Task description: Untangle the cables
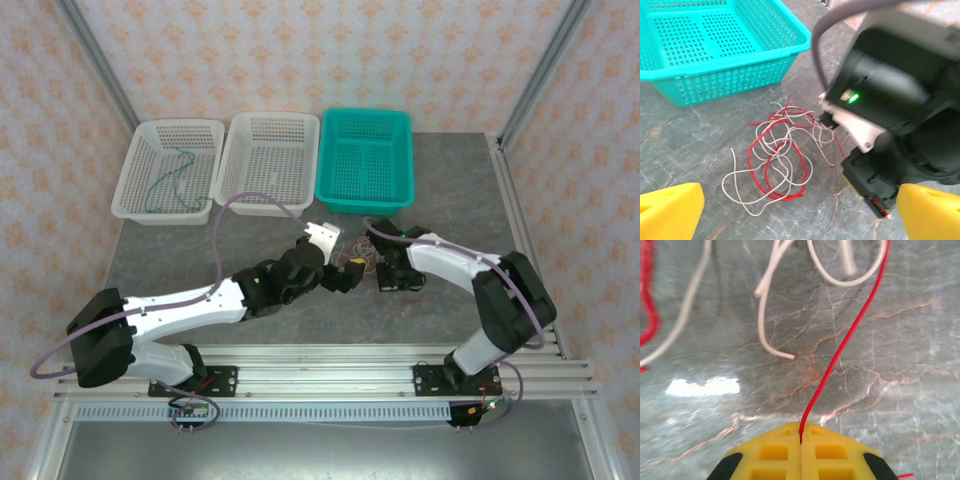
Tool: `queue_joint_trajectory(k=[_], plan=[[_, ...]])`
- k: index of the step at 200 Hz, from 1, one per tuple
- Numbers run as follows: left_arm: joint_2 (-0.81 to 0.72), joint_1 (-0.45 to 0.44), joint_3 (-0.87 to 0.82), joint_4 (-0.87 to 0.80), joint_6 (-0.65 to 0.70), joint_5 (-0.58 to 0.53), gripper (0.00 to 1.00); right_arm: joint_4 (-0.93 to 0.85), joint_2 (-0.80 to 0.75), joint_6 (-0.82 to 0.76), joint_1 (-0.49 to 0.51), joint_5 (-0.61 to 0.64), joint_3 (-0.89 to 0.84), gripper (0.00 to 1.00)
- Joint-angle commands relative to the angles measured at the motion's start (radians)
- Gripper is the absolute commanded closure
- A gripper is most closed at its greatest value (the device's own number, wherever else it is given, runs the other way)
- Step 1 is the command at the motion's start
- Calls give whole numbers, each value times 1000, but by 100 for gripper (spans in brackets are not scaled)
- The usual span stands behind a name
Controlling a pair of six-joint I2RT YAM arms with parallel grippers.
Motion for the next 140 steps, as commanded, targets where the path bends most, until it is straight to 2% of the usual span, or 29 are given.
queue_joint_trajectory(k=[1,17,30,56,75,100,140], plan=[[-48,3,-17,85,131,-57,0,-39,-177,6,1,-44,51,100],[-68,22,-33,103,229,-34,0,-33,-282,14,-11,-118,104,100],[-87,61,-60,147,286,28,0,-29,-326,20,-22,-205,165,100],[-88,137,-80,227,367,207,4,-49,-310,36,-33,-309,342,100],[-63,151,-79,293,442,290,13,-88,-250,65,-34,-326,499,100],[3,192,-98,492,395,358,12,-106,-179,104,-34,-381,679,100],[162,209,15,606,344,407,11,-86,-110,182,-26,-511,826,100]])
